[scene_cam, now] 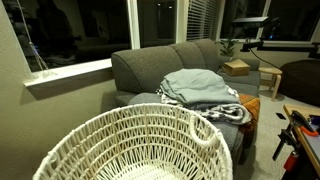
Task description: Put the grey blanket in the laundry hamper
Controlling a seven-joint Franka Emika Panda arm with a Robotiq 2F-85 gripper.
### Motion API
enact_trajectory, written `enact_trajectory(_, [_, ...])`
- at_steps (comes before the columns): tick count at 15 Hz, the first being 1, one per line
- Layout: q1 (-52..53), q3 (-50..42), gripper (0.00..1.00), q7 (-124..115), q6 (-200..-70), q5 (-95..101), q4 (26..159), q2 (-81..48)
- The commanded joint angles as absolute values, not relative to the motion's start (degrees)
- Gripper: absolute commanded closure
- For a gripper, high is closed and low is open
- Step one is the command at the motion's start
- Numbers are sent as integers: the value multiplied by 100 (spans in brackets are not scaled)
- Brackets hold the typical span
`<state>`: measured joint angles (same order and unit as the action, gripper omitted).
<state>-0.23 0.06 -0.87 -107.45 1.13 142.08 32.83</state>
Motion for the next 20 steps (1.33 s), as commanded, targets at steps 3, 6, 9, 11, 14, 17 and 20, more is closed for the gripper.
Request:
enact_trajectory(3, [-42, 29, 0, -147, -10846, 123, 14198, 3172])
enact_trajectory(6, [-54, 39, 0, -192, -10916, 132, 14219, 3108])
enact_trajectory(9, [-66, 54, 0, -257, -11011, 143, 14244, 3016])
enact_trajectory(11, [-78, 73, 0, -321, -11113, 161, 14265, 2918])
enact_trajectory(14, [-92, 102, 0, -451, -11284, 188, 14295, 2751])
enact_trajectory(17, [-113, 142, 0, -617, -11566, 252, 14343, 2577])
enact_trajectory(20, [-172, 166, 0, -869, -11980, 365, 14420, 2321])
